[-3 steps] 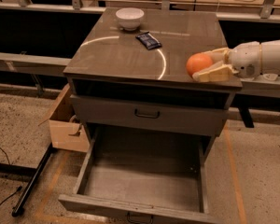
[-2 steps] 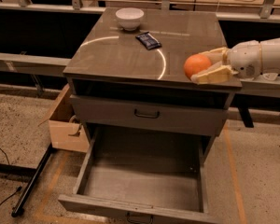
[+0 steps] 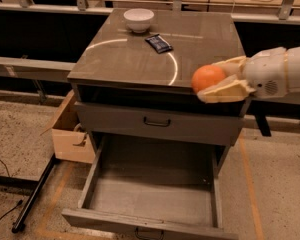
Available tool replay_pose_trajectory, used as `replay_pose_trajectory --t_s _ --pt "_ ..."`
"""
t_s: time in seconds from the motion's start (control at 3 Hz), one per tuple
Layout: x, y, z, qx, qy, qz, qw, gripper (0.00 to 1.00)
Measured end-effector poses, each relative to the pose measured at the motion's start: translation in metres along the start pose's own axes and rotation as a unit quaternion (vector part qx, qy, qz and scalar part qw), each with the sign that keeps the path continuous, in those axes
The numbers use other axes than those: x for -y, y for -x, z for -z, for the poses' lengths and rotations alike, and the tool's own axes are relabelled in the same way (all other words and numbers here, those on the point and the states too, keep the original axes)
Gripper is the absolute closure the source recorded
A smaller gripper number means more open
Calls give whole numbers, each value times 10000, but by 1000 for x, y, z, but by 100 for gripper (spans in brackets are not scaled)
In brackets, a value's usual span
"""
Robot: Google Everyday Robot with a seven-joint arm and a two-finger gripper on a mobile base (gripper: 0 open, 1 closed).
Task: Place orange into middle drawer
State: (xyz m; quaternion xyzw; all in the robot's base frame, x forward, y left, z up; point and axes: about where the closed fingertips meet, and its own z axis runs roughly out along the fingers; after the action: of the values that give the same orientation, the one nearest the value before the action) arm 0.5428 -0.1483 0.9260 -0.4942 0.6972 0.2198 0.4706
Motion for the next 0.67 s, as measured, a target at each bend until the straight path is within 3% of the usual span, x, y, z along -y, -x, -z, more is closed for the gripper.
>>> replay_pose_trajectory --t_s 0.33,0.67 --pt "-44 -27 -31 -364 116 -150 9992 100" --pt "-91 -57 -74 -668 550 -123 9962 100"
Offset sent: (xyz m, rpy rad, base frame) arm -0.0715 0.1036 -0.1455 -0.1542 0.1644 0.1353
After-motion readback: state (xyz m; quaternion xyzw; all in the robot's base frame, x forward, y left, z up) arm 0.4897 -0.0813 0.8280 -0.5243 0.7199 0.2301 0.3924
